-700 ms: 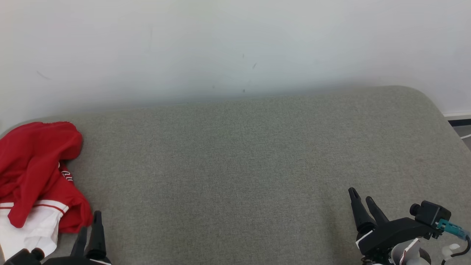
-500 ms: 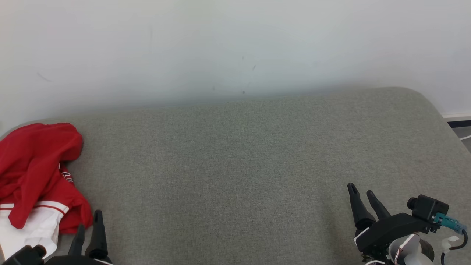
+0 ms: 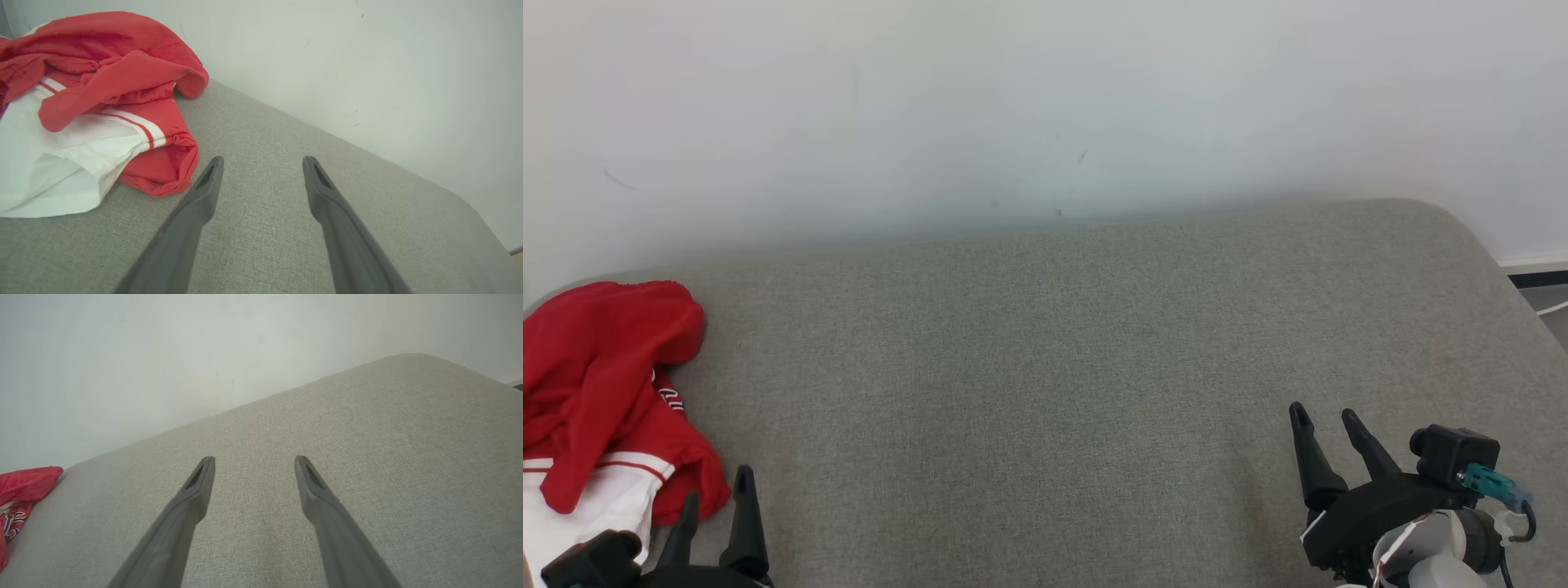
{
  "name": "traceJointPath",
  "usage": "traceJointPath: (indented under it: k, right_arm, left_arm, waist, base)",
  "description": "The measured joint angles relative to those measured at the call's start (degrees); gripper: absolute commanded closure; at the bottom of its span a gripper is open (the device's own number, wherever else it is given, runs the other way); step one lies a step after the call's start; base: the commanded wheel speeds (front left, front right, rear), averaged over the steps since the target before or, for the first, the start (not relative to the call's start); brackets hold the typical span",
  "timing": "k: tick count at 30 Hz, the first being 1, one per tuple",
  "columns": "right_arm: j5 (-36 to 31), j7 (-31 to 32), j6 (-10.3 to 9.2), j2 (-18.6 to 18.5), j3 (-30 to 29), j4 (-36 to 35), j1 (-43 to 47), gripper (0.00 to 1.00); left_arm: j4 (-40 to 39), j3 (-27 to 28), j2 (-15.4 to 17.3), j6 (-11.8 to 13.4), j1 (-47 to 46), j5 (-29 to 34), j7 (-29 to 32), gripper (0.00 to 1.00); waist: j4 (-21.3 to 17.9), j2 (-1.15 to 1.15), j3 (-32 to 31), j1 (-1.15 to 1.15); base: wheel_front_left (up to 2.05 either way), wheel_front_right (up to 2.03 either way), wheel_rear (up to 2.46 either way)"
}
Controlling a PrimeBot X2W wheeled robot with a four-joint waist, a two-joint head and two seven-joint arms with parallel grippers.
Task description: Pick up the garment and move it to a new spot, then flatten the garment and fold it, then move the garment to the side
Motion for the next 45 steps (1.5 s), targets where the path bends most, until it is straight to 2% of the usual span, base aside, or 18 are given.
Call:
traceJointPath:
  k: [15,24,35,45]
  right_arm:
    - [-12.09,0.02,-2.11,-1.38,2.23,-2.15,-1.03,0.00]
    - [-18.59,0.01,-3.12,-1.91,2.79,-3.16,-1.01,0.00]
    - [-18.26,0.56,-3.12,-1.64,2.12,-4.11,-0.82,0.00]
    - [-16.83,1.02,-2.67,-1.03,2.75,-4.47,-0.58,0.00]
  left_arm:
    - [-5.08,-0.90,0.52,2.30,1.28,13.82,1.96,0.00]
    - [-7.88,0.64,1.04,3.31,3.41,21.15,3.04,0.00]
    - [-9.31,1.03,1.04,3.31,3.42,21.43,4.52,0.00]
    - [-9.81,1.58,1.78,3.31,3.24,23.73,6.81,0.00]
  waist:
    - [-0.19,0.00,-0.61,0.00]
    - [-0.59,0.00,-0.92,0.00]
    - [0.24,0.00,-0.63,0.00]
    - [4.02,0.00,-0.44,0.00]
  base:
    - [0.00,0.00,0.00]
    - [0.00,0.00,0.00]
    - [0.00,0.00,0.00]
    - [0.00,0.00,0.00]
